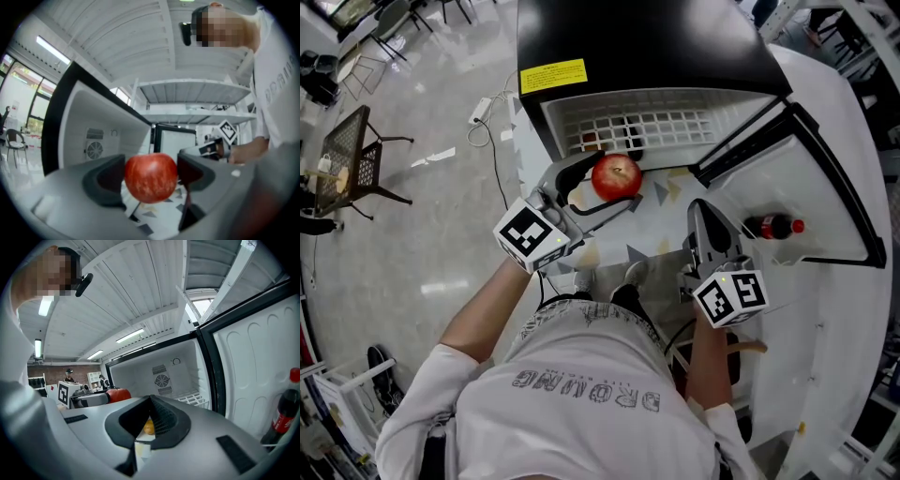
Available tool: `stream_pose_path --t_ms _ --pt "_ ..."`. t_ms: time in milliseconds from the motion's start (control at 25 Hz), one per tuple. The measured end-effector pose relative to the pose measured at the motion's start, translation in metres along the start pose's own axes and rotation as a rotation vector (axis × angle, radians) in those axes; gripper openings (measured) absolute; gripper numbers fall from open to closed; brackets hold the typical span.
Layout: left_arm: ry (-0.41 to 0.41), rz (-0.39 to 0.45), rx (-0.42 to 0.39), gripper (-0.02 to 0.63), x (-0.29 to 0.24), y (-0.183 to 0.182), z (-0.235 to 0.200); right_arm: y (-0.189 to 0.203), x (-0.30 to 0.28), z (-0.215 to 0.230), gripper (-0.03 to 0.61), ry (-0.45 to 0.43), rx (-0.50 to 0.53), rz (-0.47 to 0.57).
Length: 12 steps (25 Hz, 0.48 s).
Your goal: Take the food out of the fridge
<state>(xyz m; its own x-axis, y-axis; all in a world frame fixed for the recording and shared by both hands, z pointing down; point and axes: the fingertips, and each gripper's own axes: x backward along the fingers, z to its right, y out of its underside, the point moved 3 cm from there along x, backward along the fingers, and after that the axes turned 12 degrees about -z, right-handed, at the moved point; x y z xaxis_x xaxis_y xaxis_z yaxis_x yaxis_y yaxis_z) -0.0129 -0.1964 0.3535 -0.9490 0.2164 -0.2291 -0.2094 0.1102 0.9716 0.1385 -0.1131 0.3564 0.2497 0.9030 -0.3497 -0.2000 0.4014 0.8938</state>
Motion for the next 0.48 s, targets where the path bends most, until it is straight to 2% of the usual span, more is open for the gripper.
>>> stream_pose_path --t_ms 480 --pt "0.001 0.007 0.011 0.354 0.0044 0.0018 0.0009 -0.0007 -0.0026 -0.0014 -0.003 -0.010 0.015 -0.007"
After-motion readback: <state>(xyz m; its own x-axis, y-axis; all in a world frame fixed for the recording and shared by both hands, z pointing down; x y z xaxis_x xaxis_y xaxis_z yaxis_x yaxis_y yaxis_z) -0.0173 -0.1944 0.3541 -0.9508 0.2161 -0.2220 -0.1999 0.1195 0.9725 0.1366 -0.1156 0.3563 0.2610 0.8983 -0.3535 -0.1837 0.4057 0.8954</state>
